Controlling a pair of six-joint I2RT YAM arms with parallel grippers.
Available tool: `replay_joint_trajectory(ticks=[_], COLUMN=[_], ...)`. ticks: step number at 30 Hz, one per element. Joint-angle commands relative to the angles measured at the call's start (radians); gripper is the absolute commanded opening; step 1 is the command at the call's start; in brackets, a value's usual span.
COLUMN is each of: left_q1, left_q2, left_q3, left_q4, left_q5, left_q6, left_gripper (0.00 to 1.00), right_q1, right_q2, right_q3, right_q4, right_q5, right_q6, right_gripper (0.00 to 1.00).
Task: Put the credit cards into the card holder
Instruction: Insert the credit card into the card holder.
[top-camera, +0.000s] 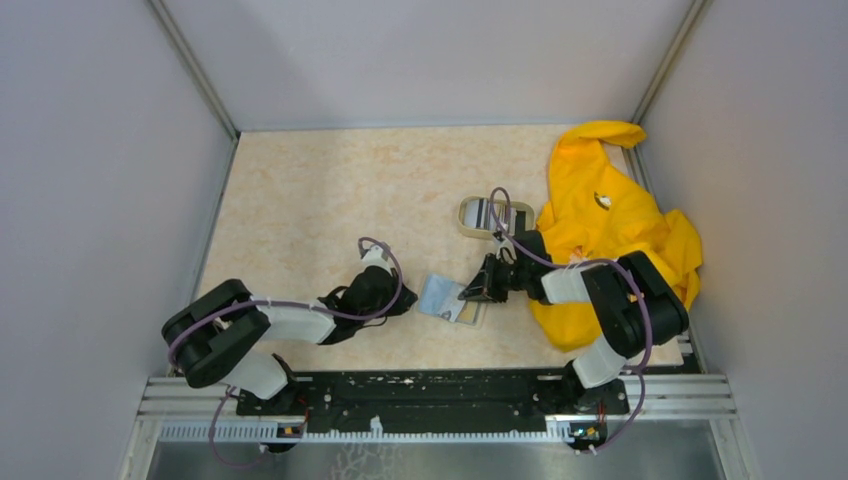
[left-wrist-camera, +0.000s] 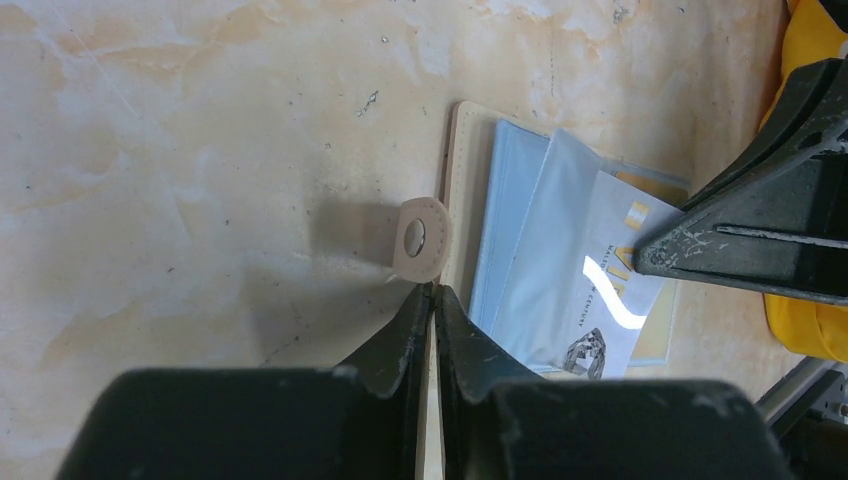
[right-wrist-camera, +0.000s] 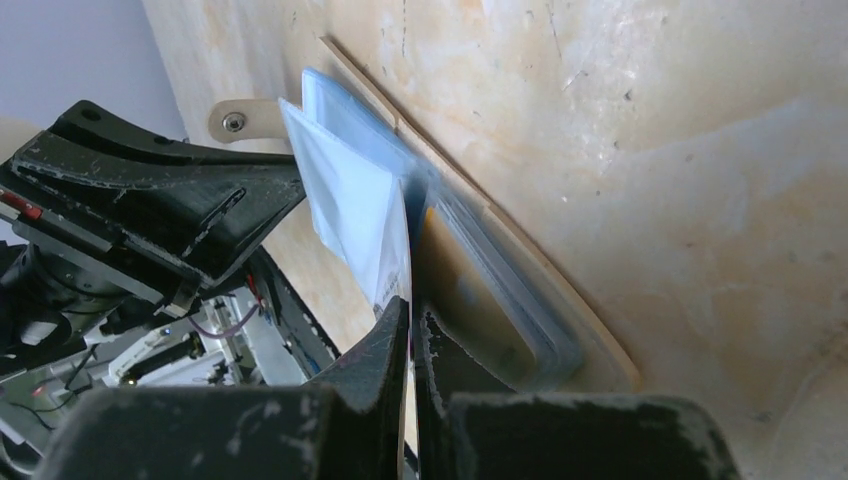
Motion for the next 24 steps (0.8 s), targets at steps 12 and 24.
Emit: replay_joint_trajectory(ticks=[12, 24], left_q1=[-0.005, -0.005], left_q2=[0.025, -0.123], left_q3=[-0.028, -0.03], left_q4=[-0.087, -0.138], left_q5=[0.06, 0.054], left_q6=[0.032, 0.091], left_gripper=[0.13, 0.32], right_q1=[0.017, 0.018], right_q2=[0.091, 0.159], right_q3=[0.108, 0.178], right_q4=[-0.015, -0.05], right_q5=[-0.063, -0.109], right_q6=[-0.045, -0.092], right_gripper=[0.0, 0.15])
